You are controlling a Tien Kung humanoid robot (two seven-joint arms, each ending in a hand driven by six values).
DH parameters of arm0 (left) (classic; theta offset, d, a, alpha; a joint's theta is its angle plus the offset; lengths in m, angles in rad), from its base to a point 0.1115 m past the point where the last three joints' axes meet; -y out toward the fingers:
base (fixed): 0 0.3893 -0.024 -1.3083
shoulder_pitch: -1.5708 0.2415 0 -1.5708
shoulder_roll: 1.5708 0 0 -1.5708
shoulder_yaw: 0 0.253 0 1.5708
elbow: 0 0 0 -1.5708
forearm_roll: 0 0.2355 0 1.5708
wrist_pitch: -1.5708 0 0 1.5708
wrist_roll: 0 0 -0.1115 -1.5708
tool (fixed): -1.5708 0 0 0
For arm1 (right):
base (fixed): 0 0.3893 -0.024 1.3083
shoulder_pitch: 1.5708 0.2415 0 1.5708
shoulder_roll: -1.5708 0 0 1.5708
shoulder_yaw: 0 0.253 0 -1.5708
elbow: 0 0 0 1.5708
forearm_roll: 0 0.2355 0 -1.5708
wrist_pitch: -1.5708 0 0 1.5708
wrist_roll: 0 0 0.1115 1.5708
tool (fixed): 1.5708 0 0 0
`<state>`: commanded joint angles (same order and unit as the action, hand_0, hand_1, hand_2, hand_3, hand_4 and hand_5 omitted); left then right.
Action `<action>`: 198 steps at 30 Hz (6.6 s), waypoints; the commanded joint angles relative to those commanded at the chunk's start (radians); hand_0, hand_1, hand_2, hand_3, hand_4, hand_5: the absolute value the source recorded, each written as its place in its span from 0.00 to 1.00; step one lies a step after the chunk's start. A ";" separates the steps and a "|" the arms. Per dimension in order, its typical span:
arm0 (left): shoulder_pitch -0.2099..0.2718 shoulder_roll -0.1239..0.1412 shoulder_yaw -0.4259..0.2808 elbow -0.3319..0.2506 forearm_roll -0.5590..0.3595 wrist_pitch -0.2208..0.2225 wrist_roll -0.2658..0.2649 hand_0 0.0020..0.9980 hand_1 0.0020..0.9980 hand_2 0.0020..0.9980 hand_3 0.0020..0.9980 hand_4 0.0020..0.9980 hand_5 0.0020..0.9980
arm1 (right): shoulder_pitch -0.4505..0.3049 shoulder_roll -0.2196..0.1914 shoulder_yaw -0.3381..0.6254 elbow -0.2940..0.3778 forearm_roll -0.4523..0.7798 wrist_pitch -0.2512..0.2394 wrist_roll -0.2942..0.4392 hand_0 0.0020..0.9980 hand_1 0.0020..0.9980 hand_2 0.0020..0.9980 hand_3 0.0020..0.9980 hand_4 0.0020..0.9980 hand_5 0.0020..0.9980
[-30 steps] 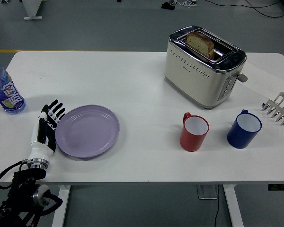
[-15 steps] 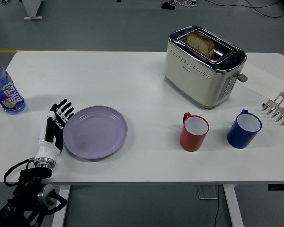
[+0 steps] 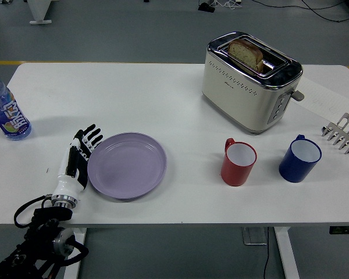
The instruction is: Push plate across desktop
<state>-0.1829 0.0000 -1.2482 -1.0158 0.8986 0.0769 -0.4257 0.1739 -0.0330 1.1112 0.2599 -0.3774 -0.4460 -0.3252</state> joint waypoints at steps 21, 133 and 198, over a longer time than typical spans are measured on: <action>-0.012 0.000 0.125 -0.012 -0.040 0.001 -0.002 0.81 0.82 0.85 0.83 0.51 1.00 | -0.001 -0.003 0.001 -0.001 -0.002 0.000 0.001 0.55 0.45 0.58 0.58 0.29 0.47; 0.100 0.147 -0.388 -0.250 0.151 -0.063 0.354 0.77 0.75 0.73 0.73 0.55 1.00 | -0.032 -0.008 -0.030 -0.001 0.073 -0.008 0.021 0.55 0.45 0.57 0.58 0.30 0.47; 0.096 0.175 -0.469 -0.210 -0.242 -0.122 0.437 0.72 0.73 0.71 0.72 0.55 1.00 | -0.026 -0.008 -0.033 0.000 0.085 -0.011 0.021 0.55 0.45 0.57 0.58 0.30 0.47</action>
<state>-0.0874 0.1750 -1.7176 -1.2258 0.6570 -0.0453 0.0113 0.1477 -0.0412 1.0782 0.2600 -0.2928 -0.4569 -0.3039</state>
